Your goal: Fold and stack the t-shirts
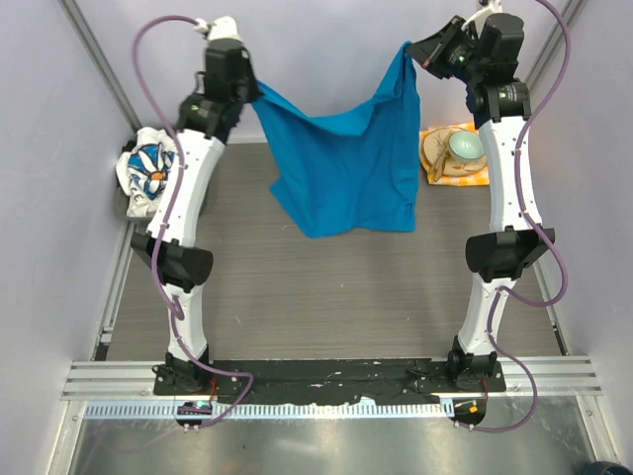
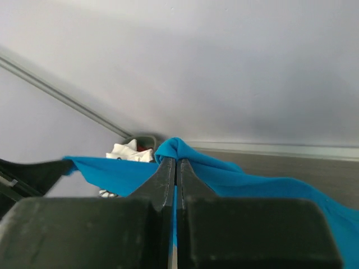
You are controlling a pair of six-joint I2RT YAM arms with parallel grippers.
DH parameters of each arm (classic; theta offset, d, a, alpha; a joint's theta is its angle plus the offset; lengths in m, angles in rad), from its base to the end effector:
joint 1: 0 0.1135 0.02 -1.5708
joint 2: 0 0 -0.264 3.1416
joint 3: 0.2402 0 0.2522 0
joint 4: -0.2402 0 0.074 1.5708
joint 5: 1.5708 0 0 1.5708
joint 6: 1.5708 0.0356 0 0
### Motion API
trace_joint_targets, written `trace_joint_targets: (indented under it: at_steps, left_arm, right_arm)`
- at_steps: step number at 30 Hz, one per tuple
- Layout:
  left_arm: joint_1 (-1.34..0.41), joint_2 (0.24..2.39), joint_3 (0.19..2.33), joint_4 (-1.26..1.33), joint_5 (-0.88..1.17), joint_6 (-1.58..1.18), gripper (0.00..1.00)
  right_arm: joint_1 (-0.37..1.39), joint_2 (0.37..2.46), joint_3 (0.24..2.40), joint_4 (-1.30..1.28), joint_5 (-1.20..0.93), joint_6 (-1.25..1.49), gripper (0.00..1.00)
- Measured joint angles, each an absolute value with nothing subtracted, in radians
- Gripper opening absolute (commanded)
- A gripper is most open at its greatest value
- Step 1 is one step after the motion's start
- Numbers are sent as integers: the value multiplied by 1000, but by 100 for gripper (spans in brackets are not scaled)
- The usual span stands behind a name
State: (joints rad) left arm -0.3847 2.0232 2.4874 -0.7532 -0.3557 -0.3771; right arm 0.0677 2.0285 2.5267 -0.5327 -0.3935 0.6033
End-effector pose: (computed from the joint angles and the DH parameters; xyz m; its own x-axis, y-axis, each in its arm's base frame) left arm 0.4037 -0.1501 0.4837 -0.2612 -0.2666 -0.9277 -0.0579 0.9637 -0.2607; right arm 0.4281 0.0427 0.5164 -0.2807 0.5062 -0.8155 -0.3467 0.7388 0.5779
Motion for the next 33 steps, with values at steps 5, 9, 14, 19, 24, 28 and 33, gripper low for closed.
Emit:
trace_joint_targets:
  at_steps: [5,9,14,19,24,28,33]
  left_arm:
    - [-176,2023,2528,-672,-210,-360,0]
    - [-96,1986,2527,-615,-149,-355,0]
    - [-111,1921,2486,-577,-65,-359,0]
    - [-123,1671,2001,-450,-22,-387,0]
    - [-122,1610,1715,-421,-15,-422,0]
    - [-124,1618,1700,-442,16,-439,0]
    - [-138,1583,1798,-448,48,-438,0]
  right_arm:
    - [102,2014,2450,-409,-358,495,1]
    - [208,1970,2425,-372,-287,331,1]
    - [346,1800,2297,-326,-285,213,1]
    - [338,1462,1878,-206,-239,177,1]
    - [326,1309,1633,-138,-190,175,1]
    - [326,1364,1662,-167,-173,173,1]
    - [326,1488,1897,-250,-171,170,1]
